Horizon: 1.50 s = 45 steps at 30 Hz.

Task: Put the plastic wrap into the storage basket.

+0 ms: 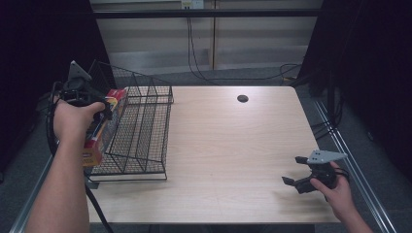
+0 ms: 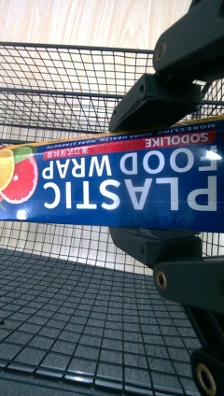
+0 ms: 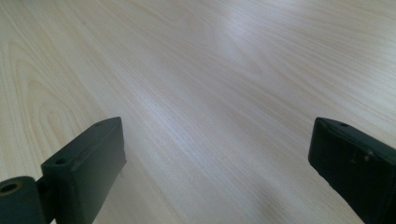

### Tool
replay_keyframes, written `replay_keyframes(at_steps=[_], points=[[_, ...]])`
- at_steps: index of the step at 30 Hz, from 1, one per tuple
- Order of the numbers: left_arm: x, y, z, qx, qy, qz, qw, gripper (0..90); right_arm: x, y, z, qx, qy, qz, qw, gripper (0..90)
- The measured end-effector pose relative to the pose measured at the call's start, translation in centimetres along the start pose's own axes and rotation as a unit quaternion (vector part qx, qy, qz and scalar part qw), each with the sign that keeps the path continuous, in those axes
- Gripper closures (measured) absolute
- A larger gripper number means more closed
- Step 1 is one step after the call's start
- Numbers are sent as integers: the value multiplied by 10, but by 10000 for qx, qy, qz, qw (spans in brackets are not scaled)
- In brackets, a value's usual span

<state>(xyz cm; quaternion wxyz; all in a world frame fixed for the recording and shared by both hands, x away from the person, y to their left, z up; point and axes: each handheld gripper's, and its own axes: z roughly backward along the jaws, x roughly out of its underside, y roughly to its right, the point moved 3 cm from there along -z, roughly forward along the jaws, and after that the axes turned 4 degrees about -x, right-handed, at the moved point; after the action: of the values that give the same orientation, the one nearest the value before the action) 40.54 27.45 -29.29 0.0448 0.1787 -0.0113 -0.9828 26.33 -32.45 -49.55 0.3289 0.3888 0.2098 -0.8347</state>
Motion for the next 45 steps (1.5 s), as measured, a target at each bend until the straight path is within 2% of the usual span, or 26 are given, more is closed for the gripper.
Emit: replay_keyframes(at_steps=[4, 15, 16, 17, 18, 19, 20, 22, 23, 31, 32, 34, 39, 45], points=[[-1, -1, -3, 18, -22, 55, 10000, 444, 0, 0, 0, 6, -2, 4, 10000, 36], [-3, -3, -13, -43, -104, 32, 9999, 427, 1, 1, 0, 10, -11, -2, 10000, 36], [-3, -3, -13, 19, -94, 109, 9999, 424, 1, 1, 0, 14, -11, -1, 10000, 36], [-4, -4, -11, 1, -71, 108, 9999, 419, 1, 1, 0, 13, -12, 2, 10000, 36], [-6, -4, -6, -22, 150, 120, 9998, 428, 1, 1, 0, 5, -15, 2, 10000, 36], [-8, -4, -1, 113, 293, 169, 9994, 474, 1, 1, -1, 6, -17, 6, 10000, 36], [-9, -3, 2, 195, 267, 157, 9993, 475, 0, 1, -1, 13, -30, 4, 10000, 36], [-10, 1, 6, 131, 283, 92, 9995, 458, 0, 0, -1, -9, -24, 9, 10000, 36], [-10, 3, 7, 206, 295, 90, 9993, 445, 0, 0, -1, -2, -22, 16, 10000, 36], [-7, 17, 4, 390, 320, -37, 9987, 354, 1, -1, 1, -5, -20, 11, 10000, 36], [-8, 19, 5, 420, 368, 5, 9984, 338, 1, -1, 1, -5, -19, 10, 10000, 36], [-8, 21, 6, 461, 409, -78, 9981, 311, 1, 0, 1, -4, -18, 0, 10000, 36], [-8, 32, 7, 583, 543, -128, 9967, 247, 1, -1, 1, -24, -2, 5, 10000, 36], [-6, 49, 7, 779, 576, -365, 9946, 211, 0, -2, 2, -23, -21, 25, 10000, 36]])
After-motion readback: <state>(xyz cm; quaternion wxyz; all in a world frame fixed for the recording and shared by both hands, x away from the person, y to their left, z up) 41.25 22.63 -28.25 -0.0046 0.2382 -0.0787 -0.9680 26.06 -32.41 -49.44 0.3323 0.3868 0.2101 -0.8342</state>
